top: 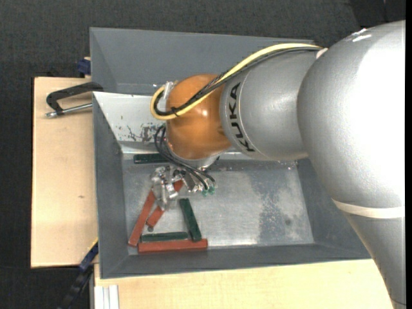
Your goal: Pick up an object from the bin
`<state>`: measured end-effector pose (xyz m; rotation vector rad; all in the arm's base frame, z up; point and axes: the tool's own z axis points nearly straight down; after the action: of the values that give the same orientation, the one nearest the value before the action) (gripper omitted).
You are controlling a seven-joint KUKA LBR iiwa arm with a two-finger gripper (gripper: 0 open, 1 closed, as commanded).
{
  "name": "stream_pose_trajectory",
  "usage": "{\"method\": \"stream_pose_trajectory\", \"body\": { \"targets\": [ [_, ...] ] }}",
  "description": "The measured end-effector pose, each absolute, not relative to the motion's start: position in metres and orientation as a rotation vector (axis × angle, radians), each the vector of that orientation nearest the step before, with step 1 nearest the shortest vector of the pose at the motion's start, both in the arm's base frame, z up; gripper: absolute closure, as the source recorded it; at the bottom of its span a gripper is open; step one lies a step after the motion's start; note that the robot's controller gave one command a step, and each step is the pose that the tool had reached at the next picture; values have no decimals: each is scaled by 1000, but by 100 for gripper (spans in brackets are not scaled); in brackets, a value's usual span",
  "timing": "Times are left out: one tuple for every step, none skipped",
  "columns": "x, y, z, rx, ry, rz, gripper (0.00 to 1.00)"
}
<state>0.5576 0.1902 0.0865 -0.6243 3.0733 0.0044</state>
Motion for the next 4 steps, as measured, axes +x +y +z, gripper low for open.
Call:
{"method": "stream_pose_trajectory", "body": {
  "targets": [
    [558,190,87,-623,3074,5,0],
    [558,190,87,-622,3074,5,100],
    [558,190,87,-622,3074,5,100],
    [586,156,73,-617,3074,3,0]
  ]
}}
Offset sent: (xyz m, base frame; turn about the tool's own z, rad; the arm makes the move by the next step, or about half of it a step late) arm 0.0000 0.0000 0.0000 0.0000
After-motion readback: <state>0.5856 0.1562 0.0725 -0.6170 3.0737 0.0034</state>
